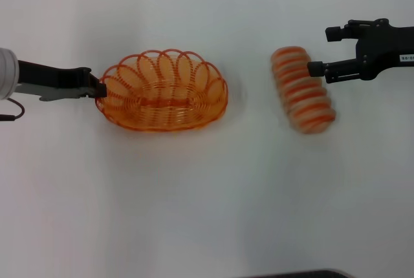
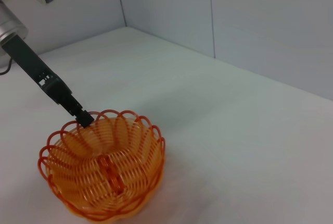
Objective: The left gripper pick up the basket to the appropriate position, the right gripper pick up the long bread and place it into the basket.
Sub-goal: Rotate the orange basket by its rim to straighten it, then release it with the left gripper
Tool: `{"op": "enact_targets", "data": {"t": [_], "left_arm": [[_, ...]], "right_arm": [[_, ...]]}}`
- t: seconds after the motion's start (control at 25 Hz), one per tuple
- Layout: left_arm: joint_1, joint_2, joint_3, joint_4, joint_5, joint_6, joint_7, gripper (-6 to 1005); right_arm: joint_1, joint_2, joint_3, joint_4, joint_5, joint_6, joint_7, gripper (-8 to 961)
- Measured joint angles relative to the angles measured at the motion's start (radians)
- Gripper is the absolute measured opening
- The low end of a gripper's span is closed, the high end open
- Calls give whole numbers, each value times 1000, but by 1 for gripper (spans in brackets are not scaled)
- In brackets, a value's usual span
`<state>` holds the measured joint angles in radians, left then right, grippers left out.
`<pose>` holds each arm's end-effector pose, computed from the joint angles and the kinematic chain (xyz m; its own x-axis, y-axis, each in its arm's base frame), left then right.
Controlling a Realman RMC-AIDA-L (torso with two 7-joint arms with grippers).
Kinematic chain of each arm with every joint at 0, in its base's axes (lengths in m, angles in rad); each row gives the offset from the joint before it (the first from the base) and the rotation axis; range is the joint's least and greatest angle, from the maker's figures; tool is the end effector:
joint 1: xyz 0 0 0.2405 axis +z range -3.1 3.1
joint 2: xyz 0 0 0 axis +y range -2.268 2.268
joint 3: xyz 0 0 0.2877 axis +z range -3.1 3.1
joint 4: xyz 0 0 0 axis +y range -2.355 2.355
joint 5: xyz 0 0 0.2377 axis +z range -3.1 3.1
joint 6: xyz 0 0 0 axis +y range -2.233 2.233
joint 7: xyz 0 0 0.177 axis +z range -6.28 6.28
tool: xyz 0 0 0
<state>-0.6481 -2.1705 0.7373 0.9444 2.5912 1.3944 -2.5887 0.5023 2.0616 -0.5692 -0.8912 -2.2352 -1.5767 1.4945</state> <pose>-0.2944 0.4178 -0.0494 0.2345 0.9366 0.2603 0.9597 -0.1804 -0.2153 0.3257 0.3838 0.0143 0.8567 -0.3869 -0.3410 -0.4898 -0.8174 -0.3032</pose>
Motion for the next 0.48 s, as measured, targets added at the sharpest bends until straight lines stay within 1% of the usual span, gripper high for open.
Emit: {"op": "enact_targets", "data": {"t": [0.16,0.24,0.48], "left_arm": [[-1,0,8,-2,-2,-4,0,49],[6,0,30,2,-24,-12,-1,49],[17,3,47,5,-52,-20,-1,48]], "right_arm": [[0,0,0,0,-1,0,2,946],[1,0,0,-1,-1,0,3,946],[2,0,0,-2,-1,0,5,945]]}}
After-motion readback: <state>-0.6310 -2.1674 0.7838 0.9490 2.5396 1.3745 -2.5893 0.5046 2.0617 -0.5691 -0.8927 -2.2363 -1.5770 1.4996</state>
